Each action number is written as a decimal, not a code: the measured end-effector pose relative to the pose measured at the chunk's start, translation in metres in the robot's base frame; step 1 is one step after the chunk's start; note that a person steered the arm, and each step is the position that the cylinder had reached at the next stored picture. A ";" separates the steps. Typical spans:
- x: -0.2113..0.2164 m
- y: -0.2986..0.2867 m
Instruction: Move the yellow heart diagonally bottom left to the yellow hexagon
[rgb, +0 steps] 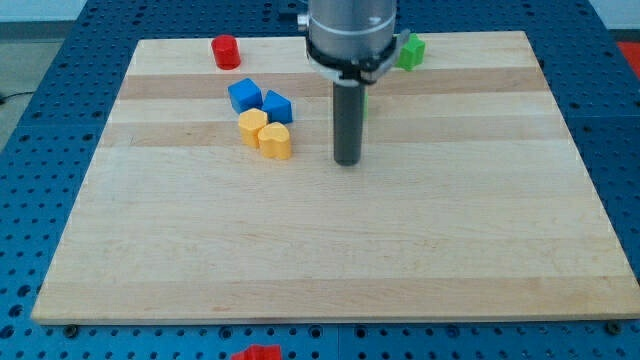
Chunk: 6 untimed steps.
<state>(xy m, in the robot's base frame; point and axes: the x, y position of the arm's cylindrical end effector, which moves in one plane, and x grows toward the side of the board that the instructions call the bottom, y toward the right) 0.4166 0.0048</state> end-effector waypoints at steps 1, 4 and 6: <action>-0.032 -0.064; 0.028 -0.075; 0.029 -0.096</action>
<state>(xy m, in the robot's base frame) 0.4451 -0.0909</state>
